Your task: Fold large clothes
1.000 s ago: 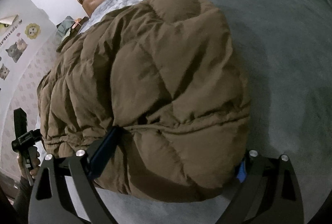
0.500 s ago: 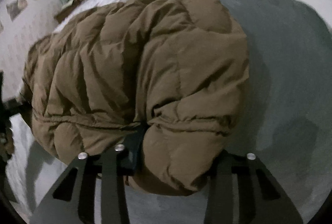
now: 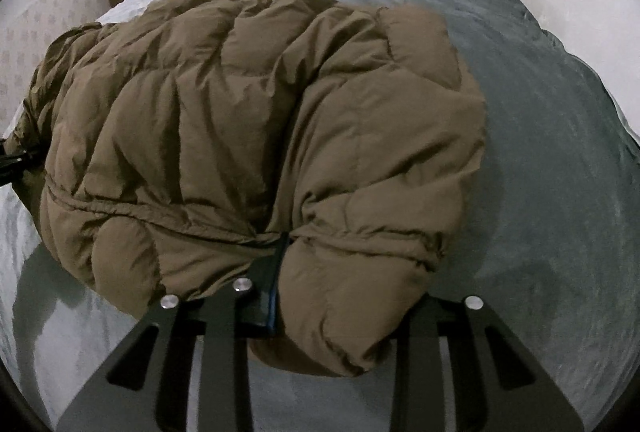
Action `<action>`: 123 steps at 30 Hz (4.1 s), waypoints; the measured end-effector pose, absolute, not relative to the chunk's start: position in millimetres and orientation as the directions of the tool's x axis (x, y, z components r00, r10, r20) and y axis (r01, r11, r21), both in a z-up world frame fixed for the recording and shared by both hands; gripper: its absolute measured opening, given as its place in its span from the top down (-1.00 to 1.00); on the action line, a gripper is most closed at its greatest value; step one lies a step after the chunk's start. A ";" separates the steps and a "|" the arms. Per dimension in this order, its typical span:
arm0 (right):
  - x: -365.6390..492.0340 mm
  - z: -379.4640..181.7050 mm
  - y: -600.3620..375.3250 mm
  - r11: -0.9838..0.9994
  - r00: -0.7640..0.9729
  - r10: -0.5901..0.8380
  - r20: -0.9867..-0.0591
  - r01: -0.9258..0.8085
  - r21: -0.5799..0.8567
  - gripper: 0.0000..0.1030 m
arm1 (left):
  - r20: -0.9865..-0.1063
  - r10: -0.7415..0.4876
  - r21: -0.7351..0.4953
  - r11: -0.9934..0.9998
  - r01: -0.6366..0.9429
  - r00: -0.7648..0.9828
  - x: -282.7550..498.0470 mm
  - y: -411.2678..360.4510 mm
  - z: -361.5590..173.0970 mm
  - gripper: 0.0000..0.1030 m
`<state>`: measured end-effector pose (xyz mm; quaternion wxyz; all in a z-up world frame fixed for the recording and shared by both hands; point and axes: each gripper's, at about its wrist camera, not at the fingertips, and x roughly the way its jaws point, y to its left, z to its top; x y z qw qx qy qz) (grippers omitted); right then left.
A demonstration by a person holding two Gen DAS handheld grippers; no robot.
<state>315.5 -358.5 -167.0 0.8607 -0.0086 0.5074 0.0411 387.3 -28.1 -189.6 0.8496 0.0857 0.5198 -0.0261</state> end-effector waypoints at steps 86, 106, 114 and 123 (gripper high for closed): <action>103.2 -128.8 -352.9 0.990 0.582 -0.036 -0.813 -0.088 -0.107 0.26 | -0.816 -0.031 0.045 0.992 0.116 0.577 163.3 -33.7 -175.7 -0.09; 102.3 -129.9 -381.4 0.999 0.569 0.038 -0.821 -0.034 0.023 -0.38 | -0.823 -0.025 0.020 0.997 0.073 0.568 135.7 39.2 -182.2 -0.88; 94.2 -120.3 -398.1 0.999 0.615 0.006 -0.788 0.024 0.026 -0.61 | -0.807 -0.021 -0.011 1.000 0.020 0.590 119.7 58.2 -170.8 -0.88; 93.5 -110.1 -398.4 0.997 0.642 -0.063 -0.764 0.068 -0.025 -0.61 | -0.810 0.011 0.003 1.000 -0.015 0.587 120.4 57.0 -167.5 -0.89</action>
